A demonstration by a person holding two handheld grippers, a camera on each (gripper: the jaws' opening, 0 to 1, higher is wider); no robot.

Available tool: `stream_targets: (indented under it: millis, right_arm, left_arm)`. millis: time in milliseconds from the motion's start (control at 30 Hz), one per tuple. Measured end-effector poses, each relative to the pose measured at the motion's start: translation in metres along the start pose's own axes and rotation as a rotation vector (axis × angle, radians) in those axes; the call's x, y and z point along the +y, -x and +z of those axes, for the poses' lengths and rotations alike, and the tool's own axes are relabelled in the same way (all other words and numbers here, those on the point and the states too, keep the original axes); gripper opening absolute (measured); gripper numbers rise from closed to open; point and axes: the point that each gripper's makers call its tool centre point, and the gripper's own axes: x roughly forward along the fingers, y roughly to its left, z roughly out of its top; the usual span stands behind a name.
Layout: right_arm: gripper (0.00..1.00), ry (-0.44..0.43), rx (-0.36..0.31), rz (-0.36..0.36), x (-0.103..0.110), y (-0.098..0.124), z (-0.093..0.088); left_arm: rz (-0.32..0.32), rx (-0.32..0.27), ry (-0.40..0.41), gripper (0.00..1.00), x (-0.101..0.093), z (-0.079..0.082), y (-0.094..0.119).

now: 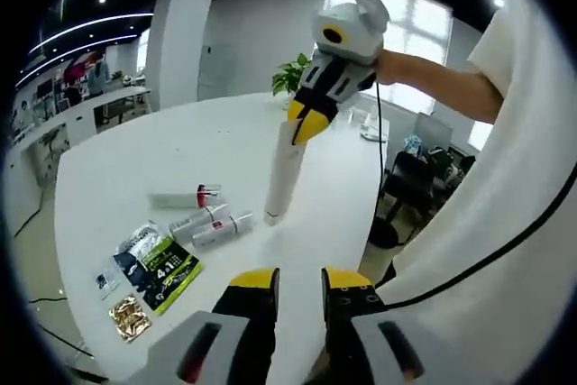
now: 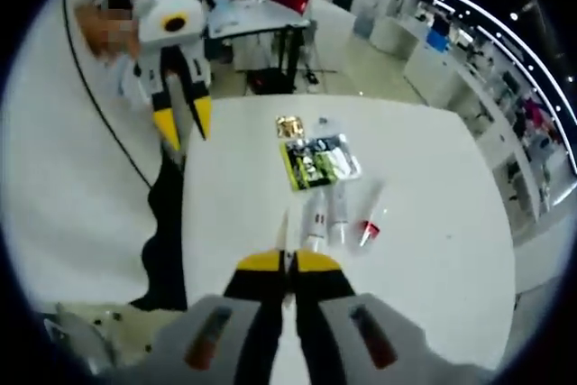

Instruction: Arrange the skincare products in the storage area until every visible bottle or jar stands upright without overlapping.

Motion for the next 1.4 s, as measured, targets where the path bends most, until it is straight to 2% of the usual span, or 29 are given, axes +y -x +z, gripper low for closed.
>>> stream_targets:
  millis: [167, 200, 300, 400, 500, 633, 767, 933, 1067, 1300, 1400]
  right_arm:
    - [0.00, 0.008, 0.004, 0.002, -0.017, 0.017, -0.017]
    - [0.00, 0.000, 0.004, -0.008, -0.024, 0.019, -0.024]
    - [0.00, -0.006, 0.008, -0.022, -0.039, 0.019, -0.038]
    - [0.00, -0.007, 0.016, -0.027, -0.052, 0.018, -0.048]
    - [0.00, 0.005, 0.024, -0.023, -0.065, 0.014, -0.053]
    - [0.00, 0.020, 0.038, -0.012, -0.080, 0.006, -0.052]
    - [0.00, 0.011, 0.034, -0.011, -0.103, -0.010, -0.038]
    - [0.00, 0.003, 0.025, -0.016, -0.122, -0.036, -0.025]
    - [0.00, -0.012, 0.034, -0.013, -0.130, -0.045, -0.025]
    - [0.00, -0.079, -0.004, -0.016, -0.141, -0.042, -0.030]
    - [0.00, -0.101, -0.034, -0.002, -0.149, -0.040, -0.034]
  left_arm:
    - [0.019, -0.041, 0.058, 0.18, -0.018, 0.013, -0.022]
    - [0.032, -0.040, 0.070, 0.18, -0.023, 0.015, -0.032]
    - [0.065, -0.037, 0.095, 0.18, -0.029, 0.012, -0.050]
    - [0.040, -0.097, 0.156, 0.18, -0.041, 0.016, -0.062]
    - [0.046, -0.098, 0.163, 0.18, -0.043, 0.010, -0.069]
    - [0.080, -0.111, 0.202, 0.18, -0.040, 0.011, -0.062]
    - [0.079, -0.140, 0.224, 0.17, -0.042, 0.020, -0.038]
    - [0.094, -0.073, 0.178, 0.17, -0.033, 0.005, -0.014]
    - [0.118, -0.066, 0.197, 0.17, -0.021, -0.007, 0.003]
    - [0.126, -0.088, 0.272, 0.17, -0.016, -0.013, 0.000]
    - [0.146, -0.132, 0.334, 0.17, -0.015, -0.003, -0.010]
